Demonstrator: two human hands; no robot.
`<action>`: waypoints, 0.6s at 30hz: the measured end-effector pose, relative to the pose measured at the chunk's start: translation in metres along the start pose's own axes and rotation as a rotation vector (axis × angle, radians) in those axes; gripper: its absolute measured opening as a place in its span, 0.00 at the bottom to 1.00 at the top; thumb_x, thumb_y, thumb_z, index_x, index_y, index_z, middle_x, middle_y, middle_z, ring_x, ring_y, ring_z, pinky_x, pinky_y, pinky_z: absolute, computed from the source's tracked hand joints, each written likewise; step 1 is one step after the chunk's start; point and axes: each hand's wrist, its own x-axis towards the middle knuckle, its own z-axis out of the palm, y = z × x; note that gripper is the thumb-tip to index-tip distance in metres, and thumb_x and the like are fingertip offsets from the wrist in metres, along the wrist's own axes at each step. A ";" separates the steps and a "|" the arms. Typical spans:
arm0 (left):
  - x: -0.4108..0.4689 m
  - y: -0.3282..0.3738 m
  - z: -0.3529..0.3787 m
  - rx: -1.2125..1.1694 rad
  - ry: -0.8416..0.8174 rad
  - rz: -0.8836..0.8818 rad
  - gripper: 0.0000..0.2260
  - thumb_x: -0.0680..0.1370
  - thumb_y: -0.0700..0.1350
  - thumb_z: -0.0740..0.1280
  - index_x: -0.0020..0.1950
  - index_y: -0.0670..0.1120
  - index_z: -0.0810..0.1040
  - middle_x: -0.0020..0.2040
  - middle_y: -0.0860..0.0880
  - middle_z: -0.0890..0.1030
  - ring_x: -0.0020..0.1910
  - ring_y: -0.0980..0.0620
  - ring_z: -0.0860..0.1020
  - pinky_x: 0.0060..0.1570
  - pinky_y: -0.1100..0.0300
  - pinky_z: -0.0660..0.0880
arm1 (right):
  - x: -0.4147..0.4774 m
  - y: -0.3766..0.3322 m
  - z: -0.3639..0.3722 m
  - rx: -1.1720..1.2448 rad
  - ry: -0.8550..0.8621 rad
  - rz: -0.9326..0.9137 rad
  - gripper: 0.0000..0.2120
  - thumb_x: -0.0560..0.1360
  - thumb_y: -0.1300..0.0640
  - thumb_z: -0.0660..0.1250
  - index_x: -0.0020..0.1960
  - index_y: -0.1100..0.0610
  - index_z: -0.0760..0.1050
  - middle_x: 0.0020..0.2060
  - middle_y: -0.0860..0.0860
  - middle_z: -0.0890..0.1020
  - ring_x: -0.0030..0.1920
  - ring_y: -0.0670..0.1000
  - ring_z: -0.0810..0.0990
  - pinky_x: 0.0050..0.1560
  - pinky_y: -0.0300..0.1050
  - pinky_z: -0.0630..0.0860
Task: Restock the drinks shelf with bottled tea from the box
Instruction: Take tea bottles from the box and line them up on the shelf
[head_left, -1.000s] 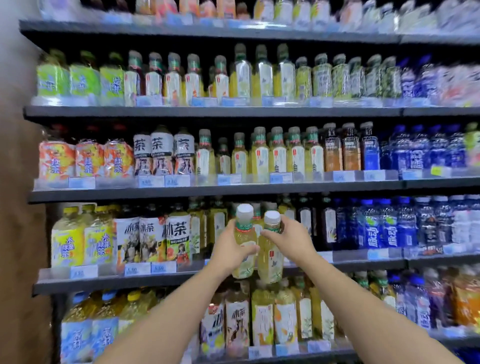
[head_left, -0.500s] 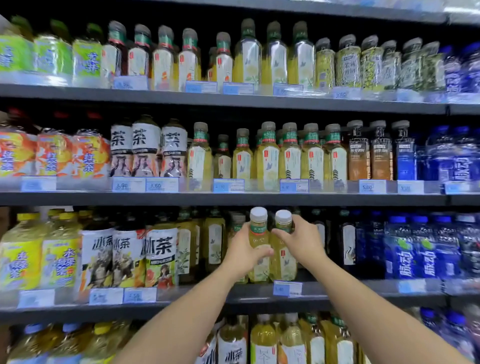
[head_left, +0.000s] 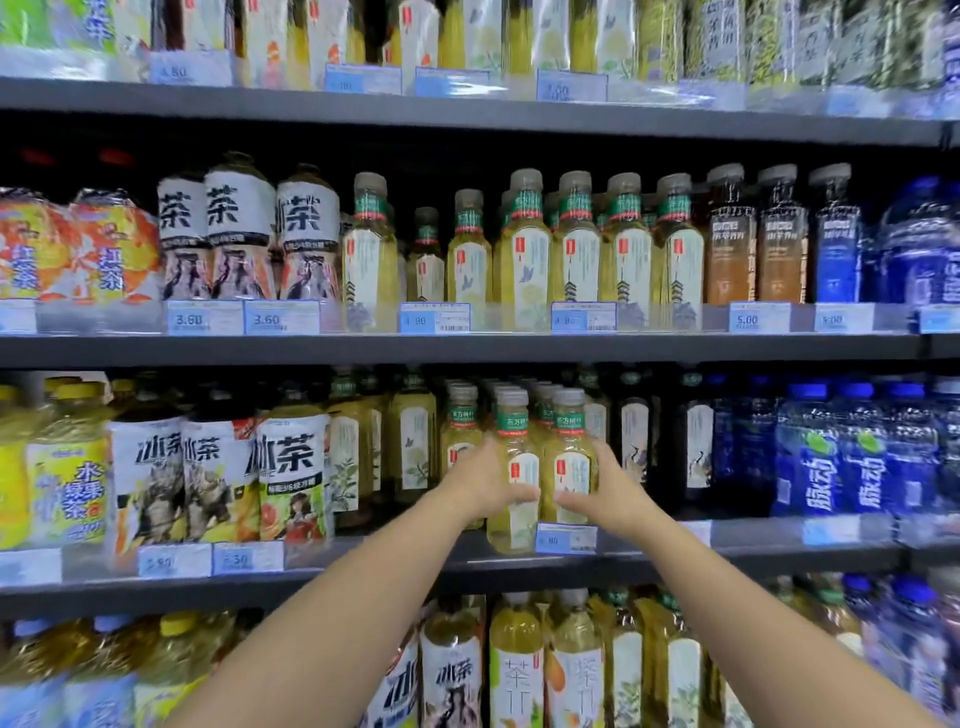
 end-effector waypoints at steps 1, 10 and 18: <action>-0.002 -0.003 0.002 0.000 0.007 -0.029 0.34 0.68 0.60 0.78 0.68 0.49 0.70 0.63 0.49 0.79 0.61 0.47 0.78 0.59 0.51 0.77 | -0.001 0.004 0.001 -0.006 -0.008 0.018 0.39 0.71 0.48 0.76 0.75 0.49 0.59 0.60 0.47 0.79 0.58 0.49 0.78 0.61 0.49 0.75; -0.008 -0.011 0.010 0.011 0.096 -0.114 0.25 0.71 0.54 0.78 0.62 0.46 0.74 0.56 0.48 0.82 0.53 0.50 0.81 0.51 0.54 0.81 | 0.002 0.002 -0.001 -0.086 -0.116 0.015 0.18 0.73 0.51 0.75 0.61 0.49 0.74 0.54 0.47 0.83 0.54 0.48 0.81 0.57 0.47 0.78; -0.074 0.003 -0.004 0.062 0.237 -0.006 0.11 0.79 0.52 0.70 0.57 0.48 0.77 0.51 0.52 0.79 0.49 0.51 0.78 0.47 0.55 0.79 | -0.055 -0.017 0.005 -0.192 0.283 0.019 0.13 0.79 0.49 0.66 0.59 0.56 0.79 0.50 0.52 0.84 0.48 0.53 0.81 0.48 0.47 0.78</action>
